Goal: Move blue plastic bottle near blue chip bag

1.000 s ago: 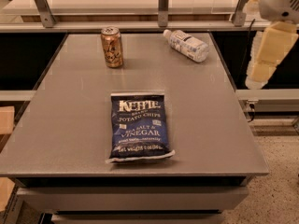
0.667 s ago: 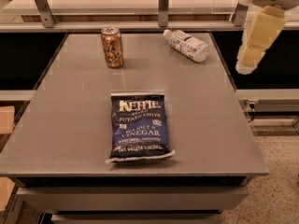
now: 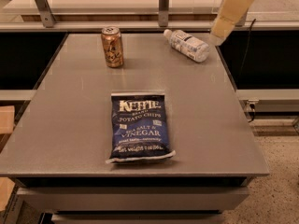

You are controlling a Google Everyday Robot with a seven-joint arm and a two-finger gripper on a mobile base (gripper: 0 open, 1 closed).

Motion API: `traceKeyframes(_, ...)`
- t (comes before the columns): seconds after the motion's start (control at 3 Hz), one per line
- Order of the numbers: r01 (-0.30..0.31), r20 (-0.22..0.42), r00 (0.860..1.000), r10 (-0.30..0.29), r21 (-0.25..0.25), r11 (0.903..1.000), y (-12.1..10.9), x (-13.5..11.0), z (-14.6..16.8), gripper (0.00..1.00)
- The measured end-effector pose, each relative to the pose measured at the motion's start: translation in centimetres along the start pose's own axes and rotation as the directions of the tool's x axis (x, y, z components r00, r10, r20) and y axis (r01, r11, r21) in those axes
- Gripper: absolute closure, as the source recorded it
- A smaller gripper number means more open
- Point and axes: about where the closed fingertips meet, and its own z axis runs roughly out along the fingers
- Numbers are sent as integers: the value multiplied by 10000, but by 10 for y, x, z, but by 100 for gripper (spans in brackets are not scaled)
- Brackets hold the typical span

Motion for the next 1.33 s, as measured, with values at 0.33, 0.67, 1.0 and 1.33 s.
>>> traceKeyframes(0.33, -683, 32, 9977, 683, 165, 9975, -25, -22, 17, 0)
traceKeyframes(0.67, -1246, -89, 9921, 1250, 378, 9915, -47, -38, 34, 0)
traceKeyframes(1.0, -1805, -252, 9830, 1818, 465, 9825, -58, -41, 47, 0)
traceKeyframes(1.33, -1798, 42, 9837, 1800, 709, 9811, -67, -48, 49, 0)
